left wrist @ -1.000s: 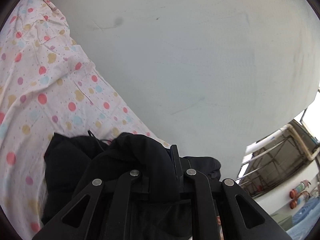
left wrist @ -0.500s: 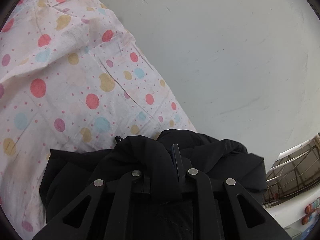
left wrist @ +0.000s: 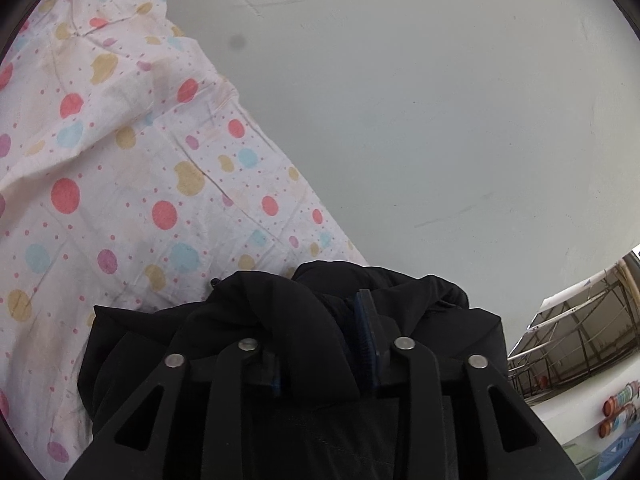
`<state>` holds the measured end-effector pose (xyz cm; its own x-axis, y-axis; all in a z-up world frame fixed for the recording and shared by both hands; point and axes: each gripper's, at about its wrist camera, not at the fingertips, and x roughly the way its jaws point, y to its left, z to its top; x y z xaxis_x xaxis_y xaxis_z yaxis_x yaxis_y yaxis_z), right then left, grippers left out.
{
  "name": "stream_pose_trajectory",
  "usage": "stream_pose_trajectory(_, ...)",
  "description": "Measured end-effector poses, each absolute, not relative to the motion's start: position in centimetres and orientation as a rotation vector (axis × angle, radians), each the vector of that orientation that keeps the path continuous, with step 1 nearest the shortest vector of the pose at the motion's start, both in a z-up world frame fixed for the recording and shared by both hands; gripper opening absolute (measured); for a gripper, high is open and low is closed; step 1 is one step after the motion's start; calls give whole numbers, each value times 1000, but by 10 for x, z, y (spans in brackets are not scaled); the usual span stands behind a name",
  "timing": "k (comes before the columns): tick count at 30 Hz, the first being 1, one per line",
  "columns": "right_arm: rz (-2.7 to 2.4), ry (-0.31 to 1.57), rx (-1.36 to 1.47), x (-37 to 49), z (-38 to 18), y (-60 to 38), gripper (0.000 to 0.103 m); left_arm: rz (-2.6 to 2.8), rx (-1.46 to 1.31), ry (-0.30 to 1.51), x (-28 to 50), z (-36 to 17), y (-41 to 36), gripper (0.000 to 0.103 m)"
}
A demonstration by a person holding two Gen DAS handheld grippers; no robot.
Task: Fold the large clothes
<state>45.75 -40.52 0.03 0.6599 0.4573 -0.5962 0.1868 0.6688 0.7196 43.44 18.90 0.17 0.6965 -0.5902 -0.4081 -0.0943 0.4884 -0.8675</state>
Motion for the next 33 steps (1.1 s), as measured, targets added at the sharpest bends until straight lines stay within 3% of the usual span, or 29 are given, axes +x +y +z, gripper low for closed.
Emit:
stream_pose_trajectory(1,176,859,850,457,1,-405,18,-347,-1041,758,434,4,190,41)
stream_pose_trajectory(3,190,838,879,453,3,-407,21,-371,-1071,727,431,9,193,65)
stream_pose_trajectory(4,202,826,907,452,3,-410,24,-372,-1084,717,430,12,194,84)
stream_pose_trajectory(5,213,817,934,451,4,-411,29,-362,-1095,701,429,15,195,91)
stream_pose_trajectory(7,236,800,991,449,4,-416,37,-364,-1104,664,428,23,197,91)
stream_pose_trajectory(9,248,796,1010,449,6,-419,53,-370,-1110,655,428,29,200,91)
stream_pose_trajectory(10,244,789,1016,448,8,-421,73,-361,-1100,652,428,33,201,91)
stream_pose_trajectory(11,225,779,1015,447,11,-424,80,-350,-1085,649,426,37,202,91)
stream_pose_trajectory(17,190,721,985,436,33,-443,80,-280,-874,651,407,72,192,91)
stream_pose_trajectory(25,384,672,426,372,110,-339,80,-376,-568,699,368,99,106,91)
stream_pose_trajectory(33,433,708,141,345,83,-253,80,-441,-346,739,375,94,16,91)
